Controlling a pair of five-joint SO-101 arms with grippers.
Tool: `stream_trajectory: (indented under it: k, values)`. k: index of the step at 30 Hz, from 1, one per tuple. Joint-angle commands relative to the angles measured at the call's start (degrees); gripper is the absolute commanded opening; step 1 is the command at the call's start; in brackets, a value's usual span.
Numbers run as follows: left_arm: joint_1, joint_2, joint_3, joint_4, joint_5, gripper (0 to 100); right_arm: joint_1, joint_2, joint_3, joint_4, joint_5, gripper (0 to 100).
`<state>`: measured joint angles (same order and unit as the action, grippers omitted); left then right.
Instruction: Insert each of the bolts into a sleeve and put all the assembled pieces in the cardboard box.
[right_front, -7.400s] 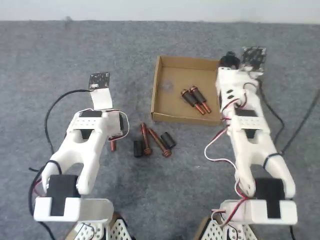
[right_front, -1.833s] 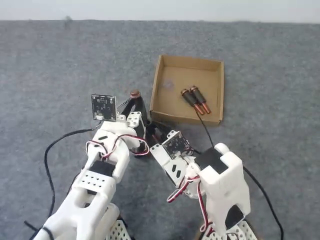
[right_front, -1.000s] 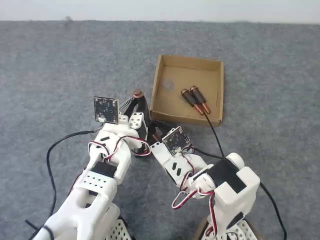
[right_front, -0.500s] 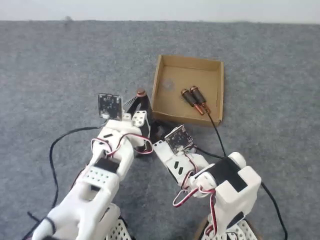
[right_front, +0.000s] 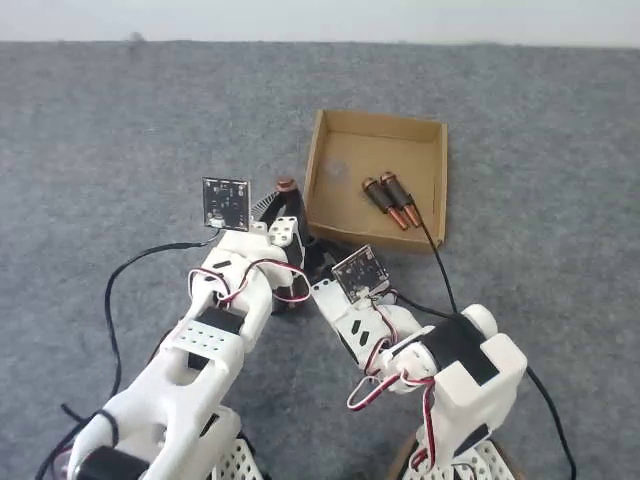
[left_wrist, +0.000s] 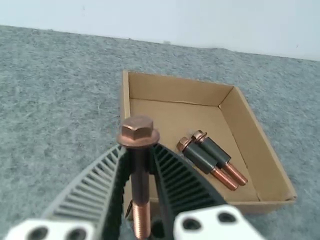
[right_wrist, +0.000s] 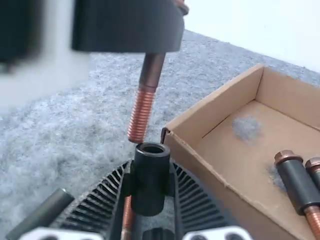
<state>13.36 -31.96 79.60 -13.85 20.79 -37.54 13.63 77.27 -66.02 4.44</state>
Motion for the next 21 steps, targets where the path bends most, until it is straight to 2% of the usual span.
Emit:
stream_trajectory:
  k: [1,5,9,16,21]
  values:
    - [-1.1,-0.4,-3.2,-1.8,1.6,1,0.8,-3.1,-3.0,0.1,-0.4,0.6]
    - [-7.7,-0.4,-3.5,-2.0,1.6,1,0.7,1.7,-7.5,-0.6,-0.8,0.6]
    - [-12.3,-0.2,-3.6,-5.2,1.7,1,-0.7,9.1,-11.0,-8.9,-0.3,0.6]
    - [-12.6,-0.3,-3.6,-7.6,1.8,1,-6.9,16.9,-17.9,-12.3,6.8,0.6]
    - [-12.5,-0.3,-3.7,-7.6,1.8,1,-7.8,18.3,-20.8,-10.9,6.7,0.6]
